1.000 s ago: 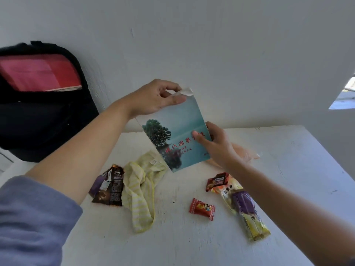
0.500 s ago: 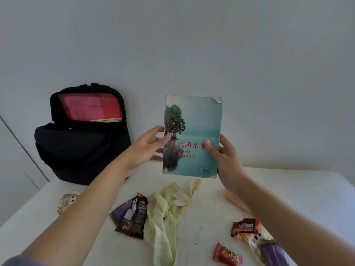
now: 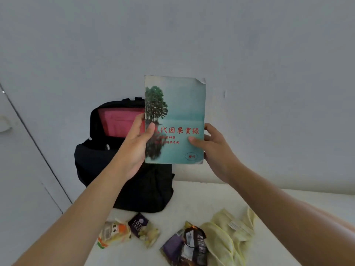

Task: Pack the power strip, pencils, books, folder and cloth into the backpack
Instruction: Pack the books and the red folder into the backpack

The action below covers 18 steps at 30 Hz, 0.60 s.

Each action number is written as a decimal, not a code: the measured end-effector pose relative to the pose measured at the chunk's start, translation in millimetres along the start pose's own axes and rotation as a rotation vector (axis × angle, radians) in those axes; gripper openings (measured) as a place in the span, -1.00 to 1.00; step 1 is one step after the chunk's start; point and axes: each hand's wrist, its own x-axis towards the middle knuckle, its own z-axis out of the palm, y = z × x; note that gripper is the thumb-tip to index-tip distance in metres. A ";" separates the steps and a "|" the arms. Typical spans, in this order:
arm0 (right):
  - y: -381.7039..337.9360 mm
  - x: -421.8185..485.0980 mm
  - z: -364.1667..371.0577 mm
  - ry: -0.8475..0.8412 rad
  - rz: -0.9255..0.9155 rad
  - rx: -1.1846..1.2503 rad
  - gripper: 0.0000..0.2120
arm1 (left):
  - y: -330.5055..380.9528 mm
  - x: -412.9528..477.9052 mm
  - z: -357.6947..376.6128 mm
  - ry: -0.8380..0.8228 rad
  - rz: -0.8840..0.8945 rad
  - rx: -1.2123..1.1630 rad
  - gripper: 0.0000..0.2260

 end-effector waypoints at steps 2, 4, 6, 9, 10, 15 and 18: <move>-0.4 16.5 28.0 0.007 -0.007 -0.001 -0.75 | 7.8 16.7 -28.7 -0.018 0.009 0.015 -0.70; 0.6 32.5 52.4 0.040 -0.018 0.047 -0.74 | 12.3 32.5 -55.9 -0.075 0.003 0.081 -0.69; 2.8 47.8 72.2 0.088 -0.043 0.094 -0.76 | 12.0 48.6 -83.5 -0.149 -0.022 0.190 -0.68; 8.4 65.0 92.5 0.188 -0.105 0.082 -0.80 | 11.1 70.6 -117.6 -0.216 -0.082 0.469 -0.48; 10.3 69.9 98.2 0.223 -0.127 0.073 -0.81 | 9.8 77.3 -127.8 -0.217 -0.105 0.544 -0.44; 9.4 95.4 116.8 0.264 -0.200 0.112 -0.80 | -10.9 108.6 -161.0 -0.207 -0.161 0.736 -0.55; 11.8 114.0 125.6 0.295 -0.232 0.026 -0.82 | -28.7 122.5 -164.1 -0.297 -0.165 1.033 -0.55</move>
